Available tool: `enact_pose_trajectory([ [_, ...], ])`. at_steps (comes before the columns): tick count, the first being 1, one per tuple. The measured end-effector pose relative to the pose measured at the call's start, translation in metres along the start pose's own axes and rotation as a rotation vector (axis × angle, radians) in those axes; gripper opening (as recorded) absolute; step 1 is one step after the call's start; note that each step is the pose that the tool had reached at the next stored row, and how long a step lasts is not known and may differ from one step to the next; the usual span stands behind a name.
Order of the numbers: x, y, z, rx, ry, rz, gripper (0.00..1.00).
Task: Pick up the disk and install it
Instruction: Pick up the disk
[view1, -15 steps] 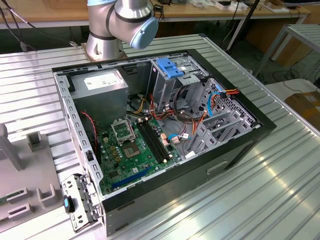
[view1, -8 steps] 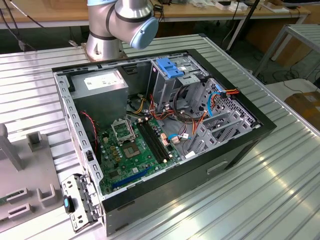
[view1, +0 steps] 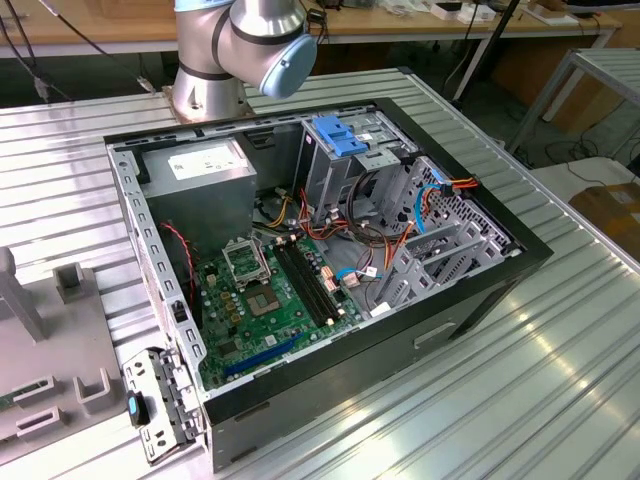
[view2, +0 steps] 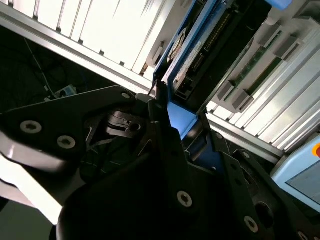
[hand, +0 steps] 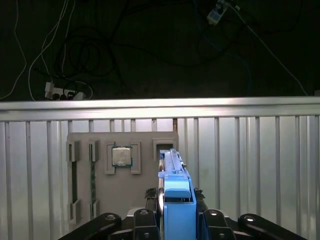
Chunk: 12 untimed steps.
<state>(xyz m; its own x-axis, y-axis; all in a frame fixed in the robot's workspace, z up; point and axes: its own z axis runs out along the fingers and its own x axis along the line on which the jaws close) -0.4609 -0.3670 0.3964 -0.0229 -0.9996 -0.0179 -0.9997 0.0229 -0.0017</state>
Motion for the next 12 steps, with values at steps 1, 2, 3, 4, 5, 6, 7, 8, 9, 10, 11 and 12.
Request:
enact_pose_trajectory([
  [1, 0.0, 0.0, 0.0, 0.0, -0.0001, 0.0, 0.37],
  [2, 0.0, -0.0001, -0.001, -0.0002, 0.0, 0.0, 0.37],
  [3, 0.0, -0.0001, -0.0023, -0.0001, 0.0, 0.0, 0.37],
  [4, -0.0001, -0.0001, -0.0034, -0.0002, 0.0001, 0.0, 0.37],
  [5, -0.0001, -0.0001, -0.0053, 0.0, 0.0, 0.0, 0.37],
  [6, -0.0001, -0.0001, -0.0071, 0.0, -0.0001, 0.0, 0.37],
  [7, -0.0002, -0.0001, -0.0115, 0.0, 0.0, 0.0, 0.37],
  [8, -0.0002, -0.0001, -0.0127, 0.0001, -0.0001, 0.0, 0.37],
  [9, -0.0002, -0.0001, -0.0126, 0.0002, -0.0002, 0.0, 0.37],
  [10, -0.0002, -0.0001, -0.0126, 0.0003, -0.0002, 0.0, 0.37],
  [11, -0.0002, -0.0001, -0.0127, 0.0002, -0.0002, 0.0, 0.37],
  [12, -0.0002, -0.0001, -0.0129, -0.0001, -0.0001, 0.0, 0.37],
])
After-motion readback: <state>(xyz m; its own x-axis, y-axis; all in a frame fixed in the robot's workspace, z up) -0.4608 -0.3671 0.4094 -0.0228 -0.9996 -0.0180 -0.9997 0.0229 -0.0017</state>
